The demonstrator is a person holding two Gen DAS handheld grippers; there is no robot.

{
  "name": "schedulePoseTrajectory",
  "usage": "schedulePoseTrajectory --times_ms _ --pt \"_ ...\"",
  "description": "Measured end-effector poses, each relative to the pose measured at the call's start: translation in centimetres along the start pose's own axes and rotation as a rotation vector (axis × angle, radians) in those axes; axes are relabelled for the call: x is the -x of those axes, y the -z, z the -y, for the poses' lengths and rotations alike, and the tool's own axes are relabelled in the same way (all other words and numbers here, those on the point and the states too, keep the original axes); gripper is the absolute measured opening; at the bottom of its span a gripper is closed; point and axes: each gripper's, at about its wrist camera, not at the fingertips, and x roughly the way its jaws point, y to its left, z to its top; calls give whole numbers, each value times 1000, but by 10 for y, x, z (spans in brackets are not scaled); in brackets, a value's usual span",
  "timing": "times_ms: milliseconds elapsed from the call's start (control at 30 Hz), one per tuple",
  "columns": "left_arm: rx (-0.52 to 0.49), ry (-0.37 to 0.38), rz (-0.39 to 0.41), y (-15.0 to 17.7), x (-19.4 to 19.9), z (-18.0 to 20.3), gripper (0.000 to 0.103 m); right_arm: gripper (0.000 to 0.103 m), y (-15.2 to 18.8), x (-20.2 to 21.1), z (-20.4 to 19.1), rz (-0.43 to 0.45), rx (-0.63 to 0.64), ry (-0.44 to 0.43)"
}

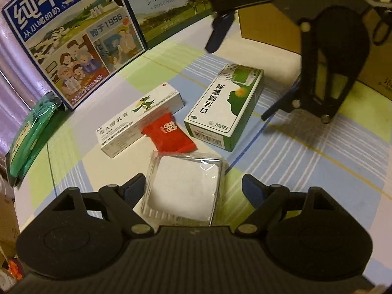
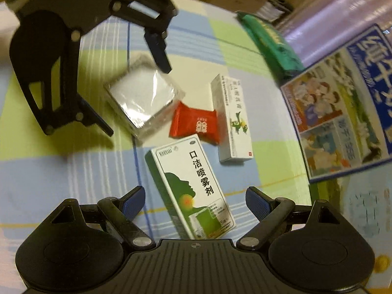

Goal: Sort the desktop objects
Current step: 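Grasp the green-white spray box with the right tool while the left tool grasps the clear packet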

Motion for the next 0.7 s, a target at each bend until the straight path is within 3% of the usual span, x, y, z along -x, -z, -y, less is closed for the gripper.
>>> schedulePoseTrajectory --times_ms 233,333,400,467,567,700 --pt "7 20 -18 3 -13 -6 74 86 0 -25 10 -23 -14 -78" --pt "22 27 -22 6 -15 -9 62 86 0 -31 15 -22 -63 -121" --pt "50 44 -18 7 -13 -11 60 80 -1 -30 18 -17 -107 -148" --pt "70 55 -16 7 -10 -13 58 66 0 -29 20 -24 -143 -180" --pt "97 62 -29 6 -7 -11 57 61 0 -24 19 -41 -209 -175" --pt "152 76 -46 9 -2 -8 57 56 3 -16 23 -103 -418 -169"
